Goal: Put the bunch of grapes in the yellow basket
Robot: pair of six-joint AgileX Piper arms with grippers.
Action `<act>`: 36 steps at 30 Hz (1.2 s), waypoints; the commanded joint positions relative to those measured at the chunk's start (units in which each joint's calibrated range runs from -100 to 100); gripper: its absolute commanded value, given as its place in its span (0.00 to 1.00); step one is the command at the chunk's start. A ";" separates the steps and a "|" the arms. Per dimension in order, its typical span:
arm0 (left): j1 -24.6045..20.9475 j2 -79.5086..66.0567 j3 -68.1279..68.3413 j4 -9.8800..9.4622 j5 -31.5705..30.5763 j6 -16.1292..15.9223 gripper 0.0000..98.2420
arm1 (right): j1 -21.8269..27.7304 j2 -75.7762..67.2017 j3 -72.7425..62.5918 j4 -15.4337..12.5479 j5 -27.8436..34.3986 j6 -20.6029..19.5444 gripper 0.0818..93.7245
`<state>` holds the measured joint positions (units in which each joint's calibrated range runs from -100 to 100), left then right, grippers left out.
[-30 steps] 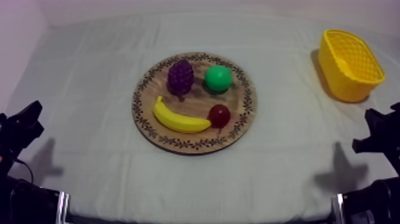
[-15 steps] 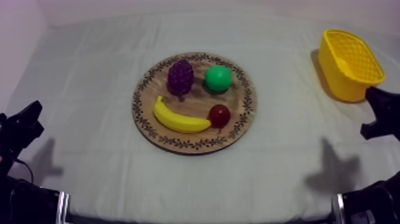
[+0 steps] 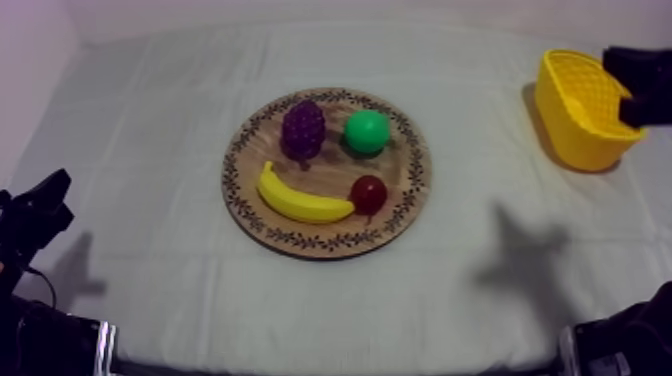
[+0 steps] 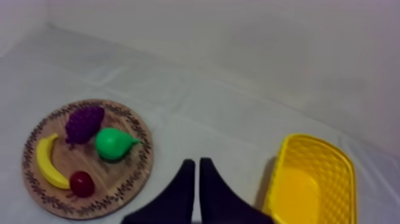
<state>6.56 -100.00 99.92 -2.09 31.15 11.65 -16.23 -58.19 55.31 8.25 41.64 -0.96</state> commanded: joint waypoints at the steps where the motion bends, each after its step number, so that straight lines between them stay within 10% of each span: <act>1: -0.01 0.00 -0.04 0.01 -0.03 0.00 0.00 | -2.19 7.08 -10.26 -0.06 2.81 -0.73 0.00; 36: -0.01 0.00 -0.04 0.01 -0.03 0.00 0.00 | -16.32 61.68 -67.06 7.50 30.04 -20.58 0.00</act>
<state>6.56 -100.00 99.92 -2.09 31.15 11.65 -32.57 1.32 -9.65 15.61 70.81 -20.88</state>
